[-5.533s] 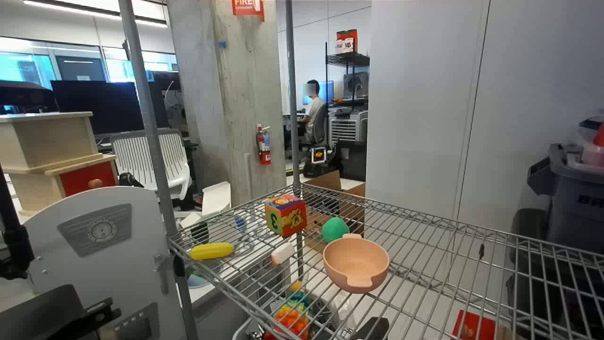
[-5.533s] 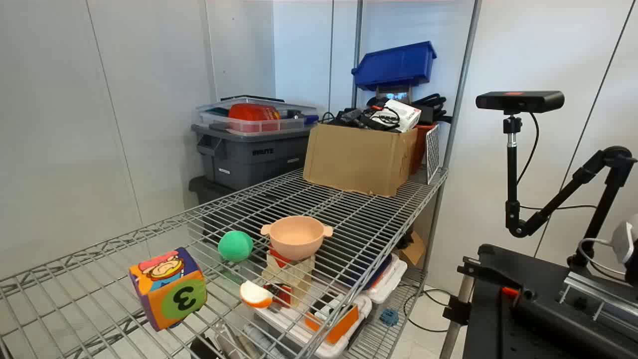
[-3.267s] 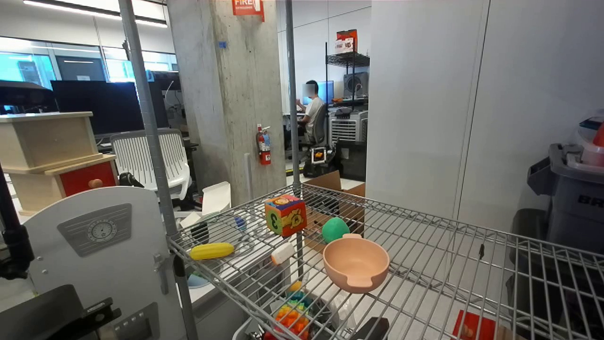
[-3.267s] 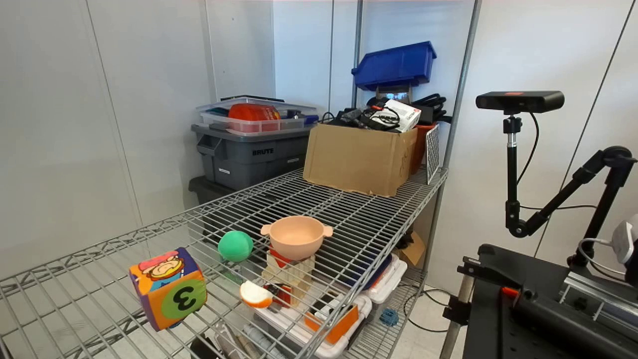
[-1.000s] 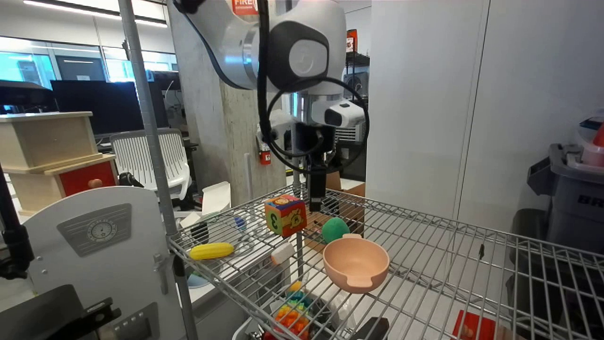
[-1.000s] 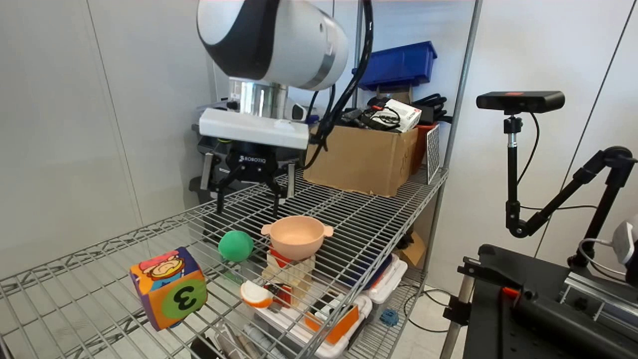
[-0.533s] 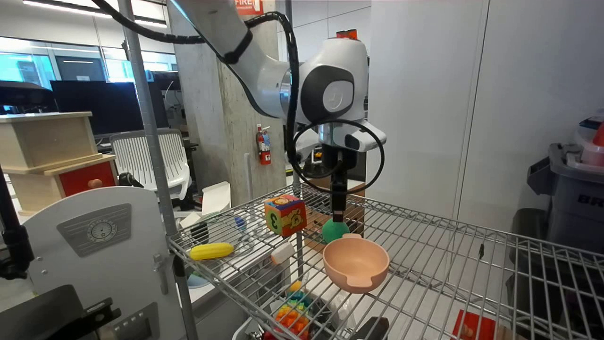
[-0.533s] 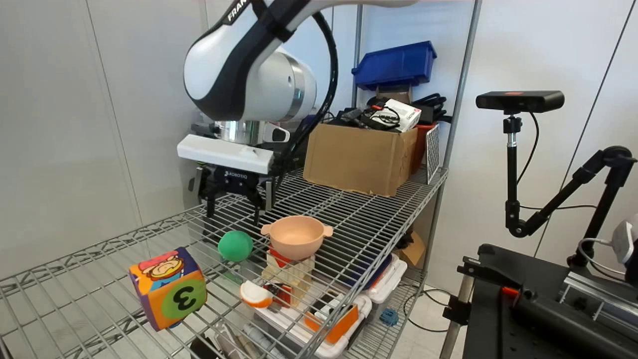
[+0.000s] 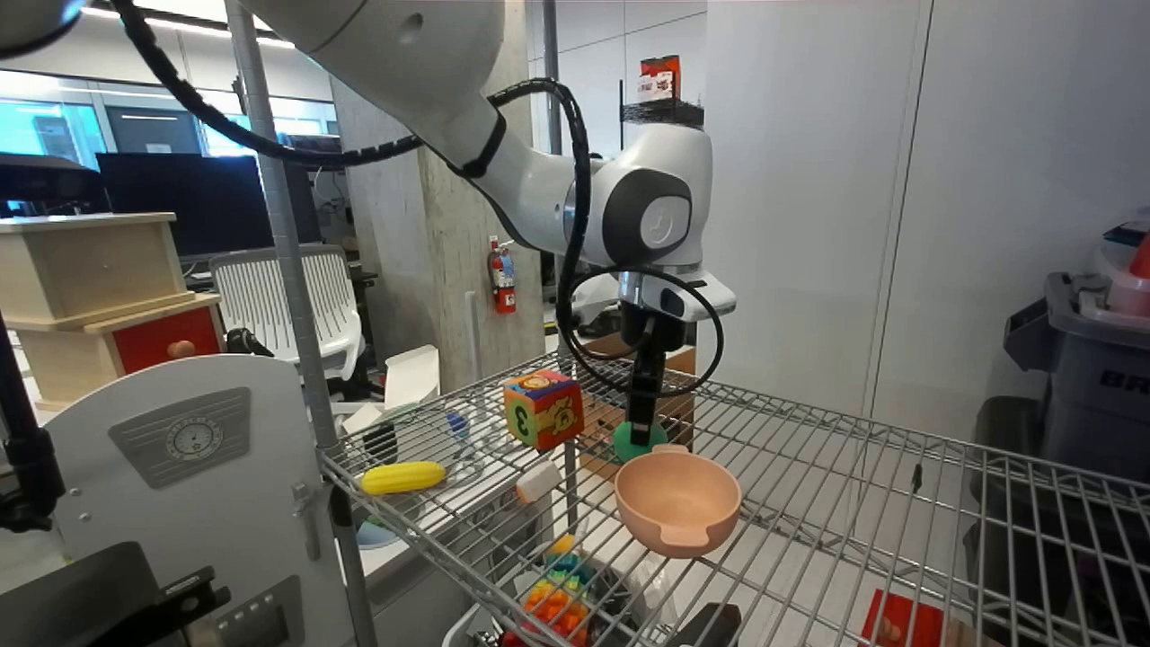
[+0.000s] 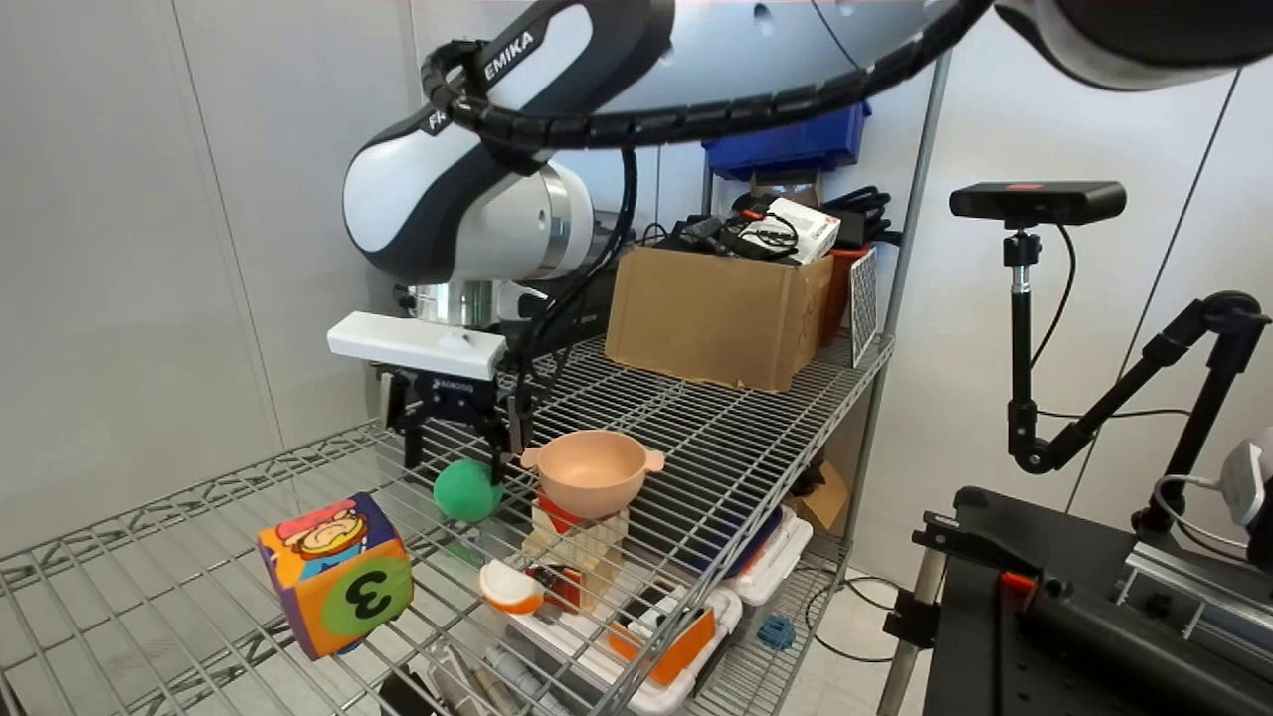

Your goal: Put the green plush toy in the pink pot

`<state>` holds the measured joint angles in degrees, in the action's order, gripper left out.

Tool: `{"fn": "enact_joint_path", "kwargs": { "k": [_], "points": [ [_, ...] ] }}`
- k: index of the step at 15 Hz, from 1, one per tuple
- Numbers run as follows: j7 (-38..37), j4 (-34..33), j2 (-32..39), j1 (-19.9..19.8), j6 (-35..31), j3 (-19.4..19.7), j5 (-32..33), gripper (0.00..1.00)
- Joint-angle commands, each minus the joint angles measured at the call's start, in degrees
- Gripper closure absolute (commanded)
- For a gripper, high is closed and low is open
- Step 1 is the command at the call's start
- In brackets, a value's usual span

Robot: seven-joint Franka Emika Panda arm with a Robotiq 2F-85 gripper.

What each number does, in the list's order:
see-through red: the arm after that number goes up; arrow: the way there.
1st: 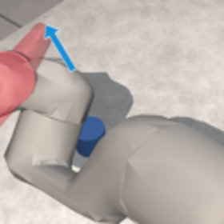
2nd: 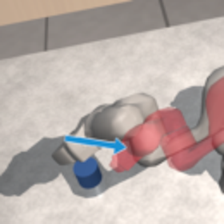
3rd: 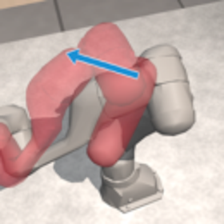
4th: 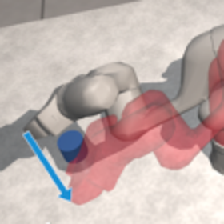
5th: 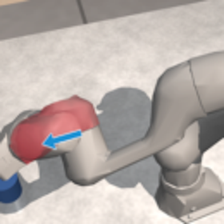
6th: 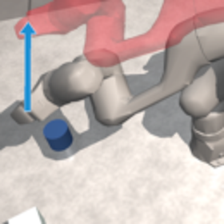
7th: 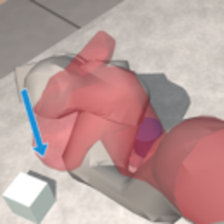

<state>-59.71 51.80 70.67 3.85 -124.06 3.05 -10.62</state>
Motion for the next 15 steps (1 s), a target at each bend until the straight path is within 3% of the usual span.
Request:
{"fn": "enact_joint_path", "kwargs": {
  "k": [1, 4, 11, 15],
  "points": [
    [-2.84, -13.16, 7.18, -0.32, 7.89, 0.36, 0.42, 0.26],
    [-3.45, -16.71, 8.89, -0.48, 11.35, 0.35, 0.47, 0.51],
    [-3.98, -17.97, 7.58, -0.08, 16.04, 0.84, 1.52, 0.97],
    [-4.26, -16.29, 4.19, 0.16, 19.60, 1.97, 2.24, 0.97]
  ]
}}
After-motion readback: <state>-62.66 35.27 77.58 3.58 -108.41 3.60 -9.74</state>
